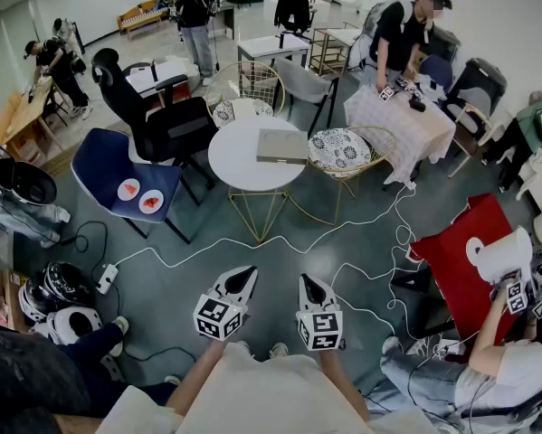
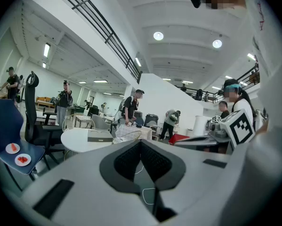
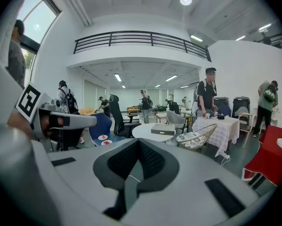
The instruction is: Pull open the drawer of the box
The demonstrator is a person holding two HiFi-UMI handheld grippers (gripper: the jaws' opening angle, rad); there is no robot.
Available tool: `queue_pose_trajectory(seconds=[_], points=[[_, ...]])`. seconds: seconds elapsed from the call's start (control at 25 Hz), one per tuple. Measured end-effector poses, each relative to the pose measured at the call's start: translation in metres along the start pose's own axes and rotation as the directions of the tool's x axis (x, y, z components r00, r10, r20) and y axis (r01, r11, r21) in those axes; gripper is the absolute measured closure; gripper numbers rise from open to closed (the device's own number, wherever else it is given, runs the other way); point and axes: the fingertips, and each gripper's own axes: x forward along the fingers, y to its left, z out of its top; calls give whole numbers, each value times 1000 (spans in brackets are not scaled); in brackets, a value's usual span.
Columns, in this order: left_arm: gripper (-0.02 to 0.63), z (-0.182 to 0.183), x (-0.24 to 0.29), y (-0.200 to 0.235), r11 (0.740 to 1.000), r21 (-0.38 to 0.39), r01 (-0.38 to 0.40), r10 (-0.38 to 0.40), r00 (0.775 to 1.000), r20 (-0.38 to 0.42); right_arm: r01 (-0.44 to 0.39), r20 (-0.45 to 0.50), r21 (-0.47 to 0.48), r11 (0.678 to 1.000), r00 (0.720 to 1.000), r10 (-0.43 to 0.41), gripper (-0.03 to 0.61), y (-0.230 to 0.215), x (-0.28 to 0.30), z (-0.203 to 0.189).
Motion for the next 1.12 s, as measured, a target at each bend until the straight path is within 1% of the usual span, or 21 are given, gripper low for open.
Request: queue_pose_trajectory(seconds=[0.2, 0.48, 0.76, 1.12], points=[[603, -6, -4, -3, 1000, -5, -2, 2, 1000, -8, -4, 4, 0, 1000, 1000, 4, 563, 3, -3, -2], [603, -6, 2, -7, 1000, -6, -12, 12, 1000, -8, -18, 11, -1, 1000, 1000, 18, 563, -5, -3, -3], [603, -9, 9, -12, 999, -13, -31, 31, 999, -11, -51, 3, -5, 999, 999, 51, 563, -11, -2, -5], [602, -12, 29, -29, 998, -5, -60, 60, 998, -11, -80, -9, -13, 997, 997, 80, 563, -36, -5, -14]])
